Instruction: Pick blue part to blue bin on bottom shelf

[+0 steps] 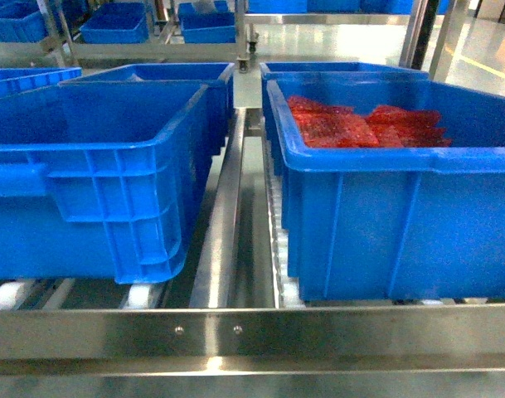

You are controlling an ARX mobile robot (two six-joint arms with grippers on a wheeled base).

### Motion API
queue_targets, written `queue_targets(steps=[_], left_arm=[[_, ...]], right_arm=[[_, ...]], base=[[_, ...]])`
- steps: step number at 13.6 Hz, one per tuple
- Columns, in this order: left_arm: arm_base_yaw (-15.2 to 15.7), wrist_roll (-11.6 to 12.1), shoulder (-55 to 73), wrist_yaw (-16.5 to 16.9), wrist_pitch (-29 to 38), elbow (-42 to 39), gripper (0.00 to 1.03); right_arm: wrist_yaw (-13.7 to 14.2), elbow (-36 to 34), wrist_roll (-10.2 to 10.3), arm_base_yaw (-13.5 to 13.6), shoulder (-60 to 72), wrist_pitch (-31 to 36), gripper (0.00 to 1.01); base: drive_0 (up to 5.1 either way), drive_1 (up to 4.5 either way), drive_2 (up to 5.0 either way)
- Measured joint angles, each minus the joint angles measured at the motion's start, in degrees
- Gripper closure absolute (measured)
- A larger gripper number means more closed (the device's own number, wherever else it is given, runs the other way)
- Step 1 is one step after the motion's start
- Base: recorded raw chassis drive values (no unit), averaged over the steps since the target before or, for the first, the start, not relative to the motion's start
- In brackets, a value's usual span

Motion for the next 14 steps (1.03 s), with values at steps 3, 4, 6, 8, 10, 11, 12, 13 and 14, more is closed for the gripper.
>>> queue_targets(steps=[3, 4, 6, 8, 10, 11, 12, 13, 14], left_arm=[[0.00, 0.00, 0.20, 0.02, -0.09, 0.00, 0.60], [0.00, 0.00, 0.17, 0.09, -0.02, 0.00, 0.60], [0.00, 0.00, 0.22, 0.04, -0.20, 0.00, 0.60], [0.00, 0.00, 0.13, 0.02, 0.00, 0.00, 0.60], [0.00, 0.00, 0.31, 0.15, -0.24, 0.00, 0.60], [0.00, 0.00, 0.22, 0.15, -0.07, 0.00, 0.60], [0.00, 0.00, 0.22, 0.15, -0.17, 0.00, 0.60], [0.00, 0.00, 0.22, 0.15, -0.09, 0.00, 0.60], [0.00, 0.00, 0.22, 0.17, -0.09, 0.00, 0.60]], right_arm=[[0.02, 0.00, 0.02, 0.00, 0.00, -0.15, 0.03], [0.02, 0.00, 0.00, 0.00, 0.00, 0.11, 0.03], [0.09, 0.00, 0.02, 0.00, 0.00, -0.15, 0.03], [-0.04, 0.00, 0.00, 0.00, 0.00, 0.04, 0.03], [0.02, 0.00, 0.02, 0.00, 0.00, 0.02, 0.03], [0.00, 0.00, 0.00, 0.00, 0.00, -0.07, 0.03], [0.02, 0.00, 0.00, 0.00, 0.00, -0.07, 0.03], [0.02, 0.00, 0.00, 0.00, 0.00, -0.04, 0.03], [0.02, 0.00, 0.00, 0.00, 0.00, -0.04, 0.03]], base=[[0.0, 4.06, -4.1], [0.0, 4.05, -4.1], [0.0, 4.07, -4.0], [0.0, 2.03, -2.1], [0.0, 0.00, 0.0], [0.0, 0.00, 0.0], [0.0, 0.00, 0.0], [0.0, 0.00, 0.0], [0.0, 0.00, 0.0]])
